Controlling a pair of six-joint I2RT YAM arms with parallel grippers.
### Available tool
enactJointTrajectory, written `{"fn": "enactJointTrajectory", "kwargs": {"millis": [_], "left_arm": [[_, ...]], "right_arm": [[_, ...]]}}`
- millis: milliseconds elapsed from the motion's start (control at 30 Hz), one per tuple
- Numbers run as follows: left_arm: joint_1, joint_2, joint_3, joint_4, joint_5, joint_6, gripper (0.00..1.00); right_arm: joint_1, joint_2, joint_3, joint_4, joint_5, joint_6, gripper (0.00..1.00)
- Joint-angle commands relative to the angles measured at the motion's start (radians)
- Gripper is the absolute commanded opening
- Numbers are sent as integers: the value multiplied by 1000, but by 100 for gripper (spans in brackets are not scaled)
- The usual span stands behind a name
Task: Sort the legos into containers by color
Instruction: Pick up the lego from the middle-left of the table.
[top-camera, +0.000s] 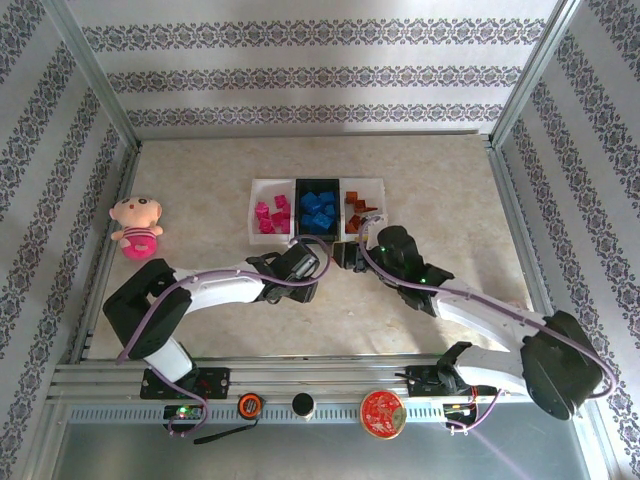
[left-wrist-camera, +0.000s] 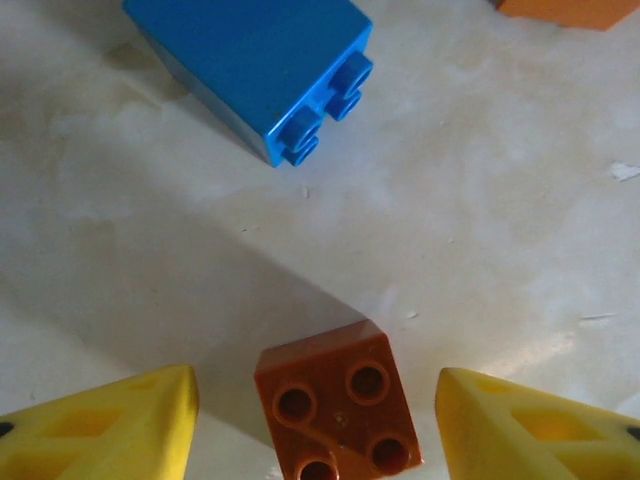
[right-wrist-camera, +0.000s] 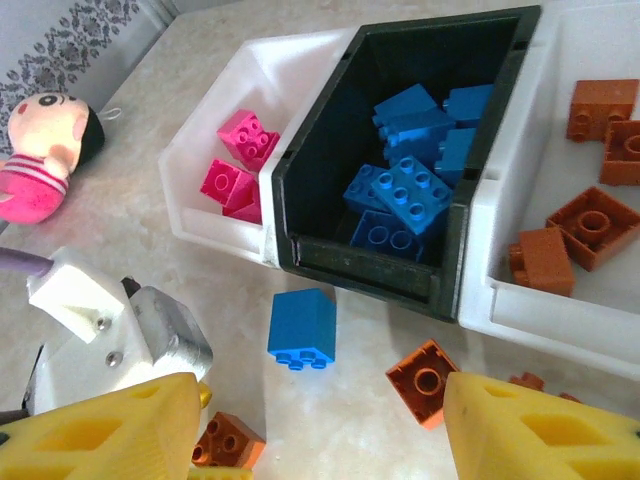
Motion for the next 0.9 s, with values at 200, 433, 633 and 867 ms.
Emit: {"fn": "enactJointTrajectory", "kwargs": {"millis": [200, 433, 633, 867], "left_arm": [[-10, 45, 13, 37, 6, -6, 43], [-10, -14, 48, 64, 83, -11, 32], [24, 7, 211, 103, 169, -1, 32], [85, 200, 520, 118, 278, 9, 31]], "right_arm": [[-24, -153, -72, -43, 66, 13, 67], [-28, -285, -141, -69, 154, 43, 68], [-32, -373, -187, -104, 197, 69, 68], [-33, -450, -205, -152, 215, 83, 68]]}}
